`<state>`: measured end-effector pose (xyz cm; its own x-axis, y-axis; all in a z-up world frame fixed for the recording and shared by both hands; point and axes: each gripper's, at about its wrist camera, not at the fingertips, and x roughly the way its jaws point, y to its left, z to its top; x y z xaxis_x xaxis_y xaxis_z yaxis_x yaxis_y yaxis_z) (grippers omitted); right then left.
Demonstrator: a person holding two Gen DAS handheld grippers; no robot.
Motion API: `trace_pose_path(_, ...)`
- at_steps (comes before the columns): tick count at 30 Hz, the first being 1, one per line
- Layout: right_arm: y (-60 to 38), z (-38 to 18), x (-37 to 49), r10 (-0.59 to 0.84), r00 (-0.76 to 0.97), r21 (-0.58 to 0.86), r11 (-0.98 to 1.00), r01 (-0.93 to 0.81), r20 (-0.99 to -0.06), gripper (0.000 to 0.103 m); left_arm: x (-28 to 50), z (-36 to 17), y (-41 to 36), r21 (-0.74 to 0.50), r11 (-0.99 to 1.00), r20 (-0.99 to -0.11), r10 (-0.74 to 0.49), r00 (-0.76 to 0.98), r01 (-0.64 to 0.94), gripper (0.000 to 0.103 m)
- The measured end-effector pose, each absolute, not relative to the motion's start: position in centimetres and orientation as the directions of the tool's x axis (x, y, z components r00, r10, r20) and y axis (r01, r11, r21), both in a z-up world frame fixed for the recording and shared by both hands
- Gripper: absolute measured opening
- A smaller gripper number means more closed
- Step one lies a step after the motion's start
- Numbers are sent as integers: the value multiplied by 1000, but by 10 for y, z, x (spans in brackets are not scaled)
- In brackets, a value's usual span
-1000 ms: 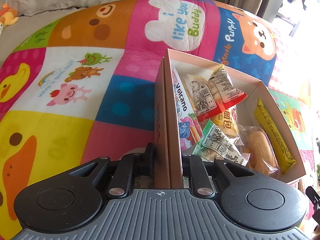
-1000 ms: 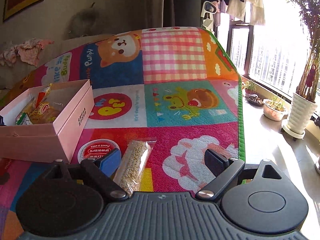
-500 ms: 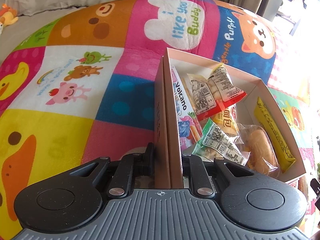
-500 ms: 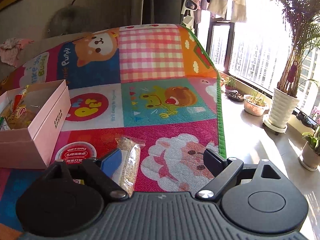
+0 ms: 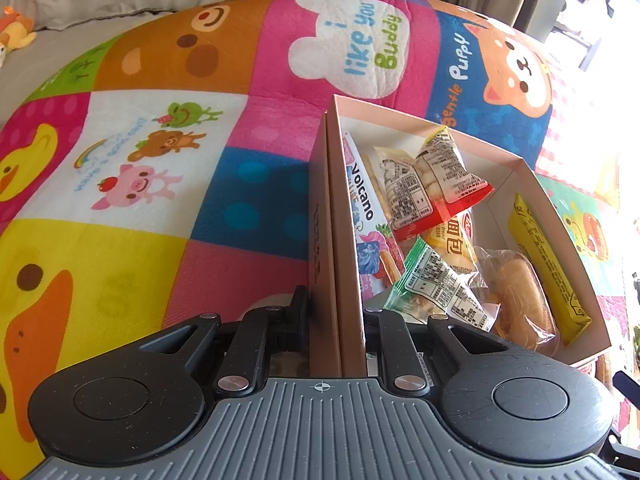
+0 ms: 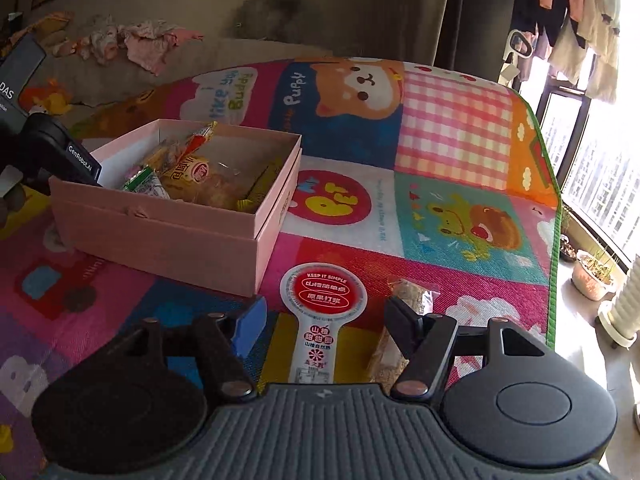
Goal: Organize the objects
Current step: 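Reach the right gripper to the red-and-white lollipop snack and grasp its stick, then carry the lollipop snack with the right gripper and drop it into the box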
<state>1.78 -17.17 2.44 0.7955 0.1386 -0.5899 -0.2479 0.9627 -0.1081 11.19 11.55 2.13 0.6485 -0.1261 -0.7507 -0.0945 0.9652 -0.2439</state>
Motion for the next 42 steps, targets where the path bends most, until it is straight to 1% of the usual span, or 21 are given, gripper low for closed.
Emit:
trace_pose_path(2,-169,21,24,145,773,-110,957,-267,-618,66,112,21,116,-244,965,-751,-127,648,-94,18)
trace_pose_path(7,-164,11,45,108,752,-199,931,-306,-650,66,112,21,115,-247,964,-750,-129,649,-93,19)
trace_pose_path(10,-166,13,59,144,732,-192,915,-354,-665,69,112,21,115,-251,964,-749,-133,649,-92,19)
trace_pose_path(13,-166,12,71,162,719,-189,905,-381,-676,76,112,21,115,-249,964,-749,-131,649,-93,19)
trace_pose_path(19,-171,14,77,200,675,-130,905,-405,-710,75,113,22,114,-235,968,-755,-122,644,-91,18)
trace_pose_path(22,-170,15,80,210,659,-146,885,-442,-722,76,114,23,112,-223,970,-758,-114,642,-92,18)
trace_pose_path(24,-174,16,89,232,626,-111,882,-459,-745,78,114,23,111,-219,972,-759,-113,641,-89,18)
trace_pose_path(28,-190,13,108,302,532,30,888,-459,-791,78,113,23,112,-216,973,-759,-118,640,-77,18)
trace_pose_path(29,-192,13,109,309,526,44,889,-455,-792,78,113,23,112,-216,973,-760,-118,639,-77,18)
trace_pose_path(30,-191,15,108,291,533,30,896,-444,-795,71,113,23,112,-215,974,-761,-118,638,-76,18)
trace_pose_path(32,-187,19,100,272,541,5,896,-444,-796,62,113,23,111,-209,975,-760,-116,639,-72,18)
trace_pose_path(36,-171,26,67,243,539,-67,868,-492,-807,61,112,22,112,-213,975,-756,-120,644,-69,18)
trace_pose_path(40,-160,45,32,283,517,-67,827,-558,-807,61,111,22,113,-219,973,-752,-126,648,-66,18)
trace_pose_path(42,-153,65,19,307,545,-80,815,-574,-780,61,111,22,114,-222,973,-750,-126,649,-67,18)
